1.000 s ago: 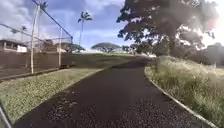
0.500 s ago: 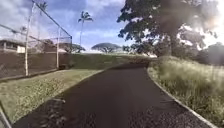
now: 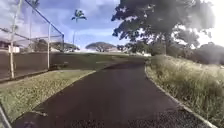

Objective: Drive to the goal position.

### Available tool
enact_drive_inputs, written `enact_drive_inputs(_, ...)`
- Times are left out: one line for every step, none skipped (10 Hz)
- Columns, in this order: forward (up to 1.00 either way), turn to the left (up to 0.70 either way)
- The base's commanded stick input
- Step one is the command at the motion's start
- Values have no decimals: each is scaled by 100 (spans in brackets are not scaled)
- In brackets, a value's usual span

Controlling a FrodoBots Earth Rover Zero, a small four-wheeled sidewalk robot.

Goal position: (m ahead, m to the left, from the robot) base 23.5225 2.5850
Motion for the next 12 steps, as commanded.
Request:
enact_drive_inputs(70,0)
enact_drive_inputs(70,0)
enact_drive_inputs(70,0)
enact_drive_inputs(70,0)
enact_drive_inputs(70,0)
enact_drive_inputs(70,0)
enact_drive_inputs(70,0)
enact_drive_inputs(70,0)
enact_drive_inputs(70,0)
enact_drive_inputs(70,0)
enact_drive_inputs(70,0)
enact_drive_inputs(70,0)
